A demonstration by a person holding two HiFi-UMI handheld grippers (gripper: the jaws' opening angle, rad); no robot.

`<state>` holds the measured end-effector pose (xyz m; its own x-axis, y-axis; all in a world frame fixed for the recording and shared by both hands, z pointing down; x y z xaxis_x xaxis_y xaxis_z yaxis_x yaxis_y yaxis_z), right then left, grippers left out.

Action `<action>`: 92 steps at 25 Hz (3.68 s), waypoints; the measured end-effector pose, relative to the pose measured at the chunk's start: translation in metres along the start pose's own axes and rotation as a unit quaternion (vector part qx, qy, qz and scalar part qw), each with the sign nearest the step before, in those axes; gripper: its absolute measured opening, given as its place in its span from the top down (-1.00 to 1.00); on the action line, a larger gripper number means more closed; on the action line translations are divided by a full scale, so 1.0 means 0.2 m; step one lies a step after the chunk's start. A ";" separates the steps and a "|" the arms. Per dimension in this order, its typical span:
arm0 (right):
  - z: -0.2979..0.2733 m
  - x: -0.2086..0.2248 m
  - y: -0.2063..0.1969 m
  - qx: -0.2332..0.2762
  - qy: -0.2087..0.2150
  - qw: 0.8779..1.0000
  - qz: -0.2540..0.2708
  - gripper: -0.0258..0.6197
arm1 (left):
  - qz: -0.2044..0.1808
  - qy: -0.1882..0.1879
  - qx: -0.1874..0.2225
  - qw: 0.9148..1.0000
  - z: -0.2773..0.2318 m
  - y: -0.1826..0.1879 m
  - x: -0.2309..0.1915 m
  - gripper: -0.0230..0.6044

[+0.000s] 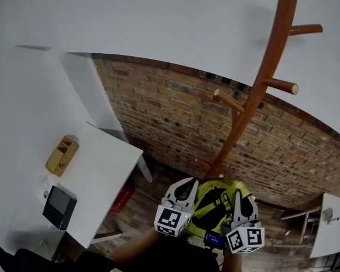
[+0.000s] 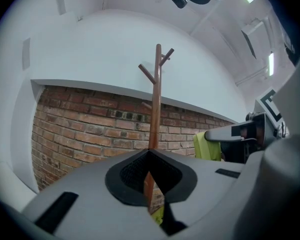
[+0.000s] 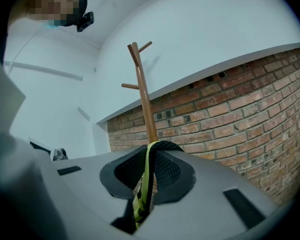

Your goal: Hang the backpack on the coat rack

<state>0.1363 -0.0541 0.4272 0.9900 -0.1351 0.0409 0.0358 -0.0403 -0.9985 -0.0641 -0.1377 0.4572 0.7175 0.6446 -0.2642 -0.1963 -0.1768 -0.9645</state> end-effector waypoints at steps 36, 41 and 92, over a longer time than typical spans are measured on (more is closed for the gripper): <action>-0.30 -0.04 0.31 0.035 0.007 0.999 -0.002 0.80 | -0.012 -0.025 -0.011 1.000 -0.21 0.03 -0.26 0.91; -0.26 -0.01 0.29 0.033 0.001 0.999 -0.010 0.80 | -0.024 -0.030 -0.026 0.999 -0.34 -0.01 -0.32 0.91; -0.35 0.11 0.01 -0.046 -0.026 0.998 -0.026 0.80 | -0.010 -0.066 -0.051 0.996 -0.36 -0.08 -0.21 0.91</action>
<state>0.1485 -0.1260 0.4287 0.9931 -0.0780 0.0877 0.0764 -0.1375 -0.9876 -0.0436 -0.2150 0.4834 0.6253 0.7396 -0.2488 -0.1083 -0.2336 -0.9663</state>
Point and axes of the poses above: the fingertips, and each gripper's own axes: z backward along the fingers, x to its right, y out of its top, the point moved 8 cm from there along z, backward along the fingers, and after that the axes turned 10 degrees about z, right-handed, at the moved point
